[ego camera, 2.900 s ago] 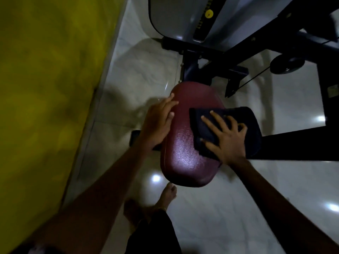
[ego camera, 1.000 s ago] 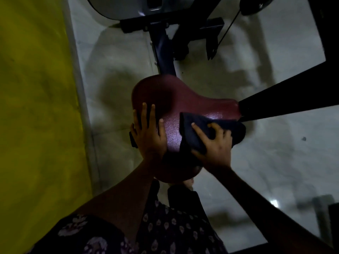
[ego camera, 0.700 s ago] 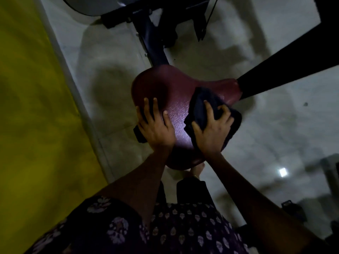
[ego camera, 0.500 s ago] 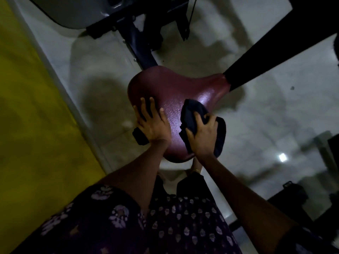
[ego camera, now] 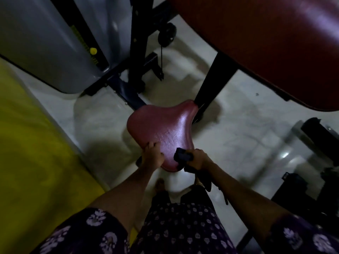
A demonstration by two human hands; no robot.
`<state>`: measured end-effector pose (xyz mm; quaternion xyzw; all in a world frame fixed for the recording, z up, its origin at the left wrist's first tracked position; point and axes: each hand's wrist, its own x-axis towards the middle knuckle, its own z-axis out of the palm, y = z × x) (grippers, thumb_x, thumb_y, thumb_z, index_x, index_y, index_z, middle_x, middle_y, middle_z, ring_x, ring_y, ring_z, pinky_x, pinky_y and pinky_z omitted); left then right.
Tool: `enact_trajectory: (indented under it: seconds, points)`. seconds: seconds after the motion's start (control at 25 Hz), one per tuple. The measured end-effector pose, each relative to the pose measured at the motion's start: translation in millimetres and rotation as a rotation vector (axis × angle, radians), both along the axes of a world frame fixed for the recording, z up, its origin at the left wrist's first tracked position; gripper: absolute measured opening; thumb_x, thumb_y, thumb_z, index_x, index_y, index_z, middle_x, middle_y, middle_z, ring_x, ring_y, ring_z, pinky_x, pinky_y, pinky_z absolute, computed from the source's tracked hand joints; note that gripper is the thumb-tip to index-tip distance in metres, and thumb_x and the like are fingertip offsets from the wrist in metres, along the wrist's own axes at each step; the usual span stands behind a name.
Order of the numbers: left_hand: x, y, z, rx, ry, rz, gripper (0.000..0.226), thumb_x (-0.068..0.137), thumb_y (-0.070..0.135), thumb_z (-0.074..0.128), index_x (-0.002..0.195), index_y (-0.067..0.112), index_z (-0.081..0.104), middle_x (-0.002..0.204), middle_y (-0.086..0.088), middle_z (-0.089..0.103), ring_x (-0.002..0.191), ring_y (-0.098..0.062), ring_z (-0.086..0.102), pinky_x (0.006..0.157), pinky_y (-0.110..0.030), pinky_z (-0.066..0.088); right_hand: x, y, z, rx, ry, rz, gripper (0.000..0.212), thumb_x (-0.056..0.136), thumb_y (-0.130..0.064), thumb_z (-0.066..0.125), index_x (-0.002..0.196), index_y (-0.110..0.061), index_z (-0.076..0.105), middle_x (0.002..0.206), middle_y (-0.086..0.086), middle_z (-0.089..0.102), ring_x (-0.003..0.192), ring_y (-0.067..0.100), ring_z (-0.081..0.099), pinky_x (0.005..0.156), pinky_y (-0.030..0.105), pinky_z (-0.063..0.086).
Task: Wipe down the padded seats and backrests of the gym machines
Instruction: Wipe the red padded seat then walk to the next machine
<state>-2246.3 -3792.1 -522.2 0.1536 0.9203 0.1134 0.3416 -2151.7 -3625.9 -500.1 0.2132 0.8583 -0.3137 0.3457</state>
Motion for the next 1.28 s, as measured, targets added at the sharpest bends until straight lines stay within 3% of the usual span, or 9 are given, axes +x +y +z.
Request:
enact_trajectory:
  seconds: [0.12, 0.24, 0.44, 0.6, 0.84, 1.08, 1.28]
  points:
    - [3.0, 21.0, 22.7, 0.084, -0.018, -0.121, 0.048, 0.090, 0.018, 0.052, 0.137, 0.014, 0.044, 0.142, -0.008, 0.042, 0.129, -0.027, 0.040, 0.107, -0.032, 0.031, 8.8, 23.0, 26.0, 0.022, 0.093, -0.150, 0.054, 0.072, -0.041, 0.059, 0.124, -0.026, 0.058, 0.111, 0.016, 0.064, 0.104, 0.032, 0.059, 0.077, 0.028, 0.042]
    - [2.8, 40.7, 43.1, 0.174, -0.090, -0.168, 0.049, 0.091, 0.016, 0.053, 0.138, 0.012, 0.040, 0.141, -0.010, 0.041, 0.126, -0.030, 0.044, 0.106, -0.036, 0.034, 21.9, 41.2, 49.6, 0.021, 0.152, -0.261, 0.047, 0.065, -0.034, 0.061, 0.111, -0.023, 0.063, 0.100, 0.014, 0.066, 0.092, 0.030, 0.062, 0.069, 0.026, 0.039]
    - [18.1, 87.6, 76.8, 0.280, -0.119, -0.373, 0.046, 0.093, 0.014, 0.050, 0.137, 0.008, 0.039, 0.141, -0.012, 0.040, 0.126, -0.029, 0.045, 0.104, -0.034, 0.036, 52.4, 66.1, 90.0, 0.055, 0.232, -0.440, 0.060, 0.057, -0.038, 0.051, 0.111, -0.015, 0.064, 0.097, 0.011, 0.066, 0.087, 0.026, 0.060, 0.069, 0.028, 0.039]
    - [36.5, 141.2, 107.0, 0.329, -0.162, -0.531, 0.047, 0.093, 0.012, 0.051, 0.138, 0.008, 0.039, 0.138, -0.013, 0.046, 0.124, -0.026, 0.046, 0.101, -0.030, 0.037, 87.2, 95.6, 116.4, 0.117, 0.268, -0.613, 0.049, 0.067, -0.034, 0.054, 0.110, -0.012, 0.063, 0.100, 0.012, 0.067, 0.091, 0.027, 0.060, 0.071, 0.027, 0.039]
    - [89.5, 227.0, 151.4, 0.391, -0.210, -0.753, 0.045, 0.094, 0.018, 0.053, 0.136, 0.008, 0.039, 0.136, -0.013, 0.048, 0.122, -0.027, 0.048, 0.100, -0.035, 0.040, 153.5, 149.0, 149.3, 0.241, 0.323, -0.870, 0.029, 0.082, -0.011, 0.061, 0.111, -0.008, 0.062, 0.101, 0.016, 0.066, 0.094, 0.030, 0.059, 0.075, 0.031, 0.041]
    - [138.8, 327.9, 197.0, 0.430, -0.254, -0.885, 0.058, 0.092, 0.017, 0.057, 0.142, 0.004, 0.030, 0.144, -0.018, 0.039, 0.129, -0.029, 0.042, 0.100, -0.033, 0.037, 205.8, 219.2, 183.9, 0.367, 0.418, -1.075, 0.029, 0.083, -0.010, 0.063, 0.111, -0.006, 0.063, 0.104, 0.018, 0.066, 0.099, 0.031, 0.060, 0.076, 0.030, 0.041]
    - [155.8, 421.6, 230.0, 0.475, -0.190, -0.905, 0.060, 0.092, 0.017, 0.056, 0.143, 0.004, 0.026, 0.145, -0.017, 0.036, 0.130, -0.030, 0.042, 0.102, -0.035, 0.039, 216.8, 300.0, 210.9, 0.404, 0.477, -1.121, 0.018, 0.084, -0.010, 0.062, 0.101, -0.002, 0.063, 0.094, 0.018, 0.063, 0.091, 0.027, 0.058, 0.065, 0.025, 0.030]
